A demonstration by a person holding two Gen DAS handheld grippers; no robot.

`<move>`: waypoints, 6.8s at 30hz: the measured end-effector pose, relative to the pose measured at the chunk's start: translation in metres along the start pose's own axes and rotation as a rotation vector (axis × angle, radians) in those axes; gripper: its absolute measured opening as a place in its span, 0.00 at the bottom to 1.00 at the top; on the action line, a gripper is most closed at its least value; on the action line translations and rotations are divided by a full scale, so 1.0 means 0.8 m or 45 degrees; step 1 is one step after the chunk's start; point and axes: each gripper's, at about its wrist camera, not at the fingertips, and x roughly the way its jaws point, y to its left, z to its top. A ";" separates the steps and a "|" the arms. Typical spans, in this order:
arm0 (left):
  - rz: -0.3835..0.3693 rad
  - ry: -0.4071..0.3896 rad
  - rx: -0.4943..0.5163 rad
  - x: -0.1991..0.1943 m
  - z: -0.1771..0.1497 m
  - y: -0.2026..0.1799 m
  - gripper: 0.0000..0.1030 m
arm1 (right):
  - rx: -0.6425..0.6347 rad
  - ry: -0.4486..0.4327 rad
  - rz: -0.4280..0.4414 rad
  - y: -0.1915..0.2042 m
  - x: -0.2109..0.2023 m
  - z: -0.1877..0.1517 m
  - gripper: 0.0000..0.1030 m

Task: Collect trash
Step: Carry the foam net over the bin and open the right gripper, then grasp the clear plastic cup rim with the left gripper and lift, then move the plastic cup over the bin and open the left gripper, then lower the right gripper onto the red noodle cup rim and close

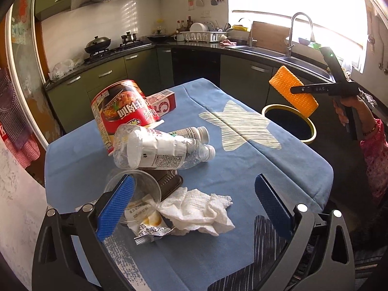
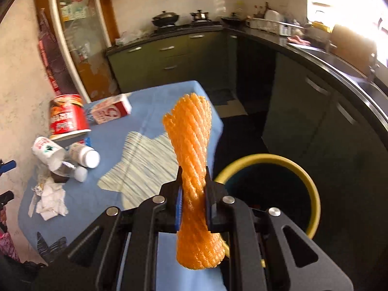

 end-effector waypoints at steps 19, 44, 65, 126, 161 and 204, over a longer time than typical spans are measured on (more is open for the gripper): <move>-0.043 0.049 0.087 0.024 0.021 -0.048 0.95 | 0.353 0.284 -0.278 -0.179 0.144 -0.069 0.22; -0.050 0.056 0.058 0.019 0.004 -0.040 0.95 | 0.129 0.111 -0.480 -0.119 0.065 -0.046 0.64; 0.307 0.091 -0.099 0.007 -0.024 0.057 0.95 | 0.206 -0.010 -0.190 -0.064 0.014 -0.078 0.71; 0.219 -0.083 -0.068 -0.034 0.015 0.028 0.05 | 0.216 -0.104 0.058 0.004 -0.025 -0.097 0.73; -0.307 0.182 0.444 0.318 0.217 -0.366 0.64 | 0.650 -0.220 -0.106 -0.176 -0.090 -0.211 0.75; 0.369 -0.033 -0.114 -0.059 -0.063 0.072 0.95 | -0.584 0.040 0.551 0.361 0.058 0.098 0.73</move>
